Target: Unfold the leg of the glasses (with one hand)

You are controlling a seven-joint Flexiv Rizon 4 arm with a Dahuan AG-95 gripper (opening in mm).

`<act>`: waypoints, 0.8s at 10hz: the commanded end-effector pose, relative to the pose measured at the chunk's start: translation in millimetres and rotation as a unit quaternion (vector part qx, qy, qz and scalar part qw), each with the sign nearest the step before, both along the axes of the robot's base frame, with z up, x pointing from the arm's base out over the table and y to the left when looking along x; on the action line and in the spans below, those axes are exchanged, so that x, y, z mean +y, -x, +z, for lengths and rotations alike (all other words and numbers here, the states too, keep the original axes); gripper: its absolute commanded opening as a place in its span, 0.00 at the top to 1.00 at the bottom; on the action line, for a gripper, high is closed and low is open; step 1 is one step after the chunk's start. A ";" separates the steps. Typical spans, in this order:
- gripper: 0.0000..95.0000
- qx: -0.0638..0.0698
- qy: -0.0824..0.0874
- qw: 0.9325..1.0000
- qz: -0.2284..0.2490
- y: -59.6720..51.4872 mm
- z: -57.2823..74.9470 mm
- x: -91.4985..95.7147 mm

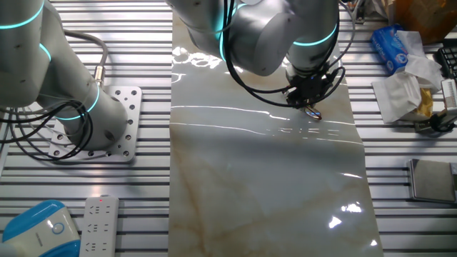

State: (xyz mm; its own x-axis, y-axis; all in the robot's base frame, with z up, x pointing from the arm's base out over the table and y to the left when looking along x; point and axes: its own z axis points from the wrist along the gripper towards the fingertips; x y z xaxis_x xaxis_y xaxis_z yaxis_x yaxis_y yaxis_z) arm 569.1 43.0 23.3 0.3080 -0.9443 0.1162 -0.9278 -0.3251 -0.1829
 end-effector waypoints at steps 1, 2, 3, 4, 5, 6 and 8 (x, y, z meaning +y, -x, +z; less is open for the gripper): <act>1.00 -0.001 0.000 1.000 0.001 -0.8 -1.0 0.1; 1.00 -0.001 -0.002 1.000 0.004 -0.8 -1.0 0.1; 1.00 -0.002 -0.003 1.000 0.004 -0.8 -1.1 0.1; 1.00 -0.002 -0.003 1.000 0.005 -0.8 -1.1 0.1; 1.00 -0.002 -0.002 1.000 0.006 -0.8 -1.1 0.1; 0.80 -0.003 0.001 1.000 0.007 -0.6 -1.1 0.0; 0.80 -0.008 -0.004 1.000 -0.002 2.8 -3.2 -2.1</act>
State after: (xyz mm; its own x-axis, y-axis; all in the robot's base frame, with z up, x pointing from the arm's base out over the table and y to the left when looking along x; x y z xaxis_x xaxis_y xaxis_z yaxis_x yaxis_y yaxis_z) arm 564.0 41.9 21.7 0.3155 -0.9421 0.1134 -0.9235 -0.3323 -0.1916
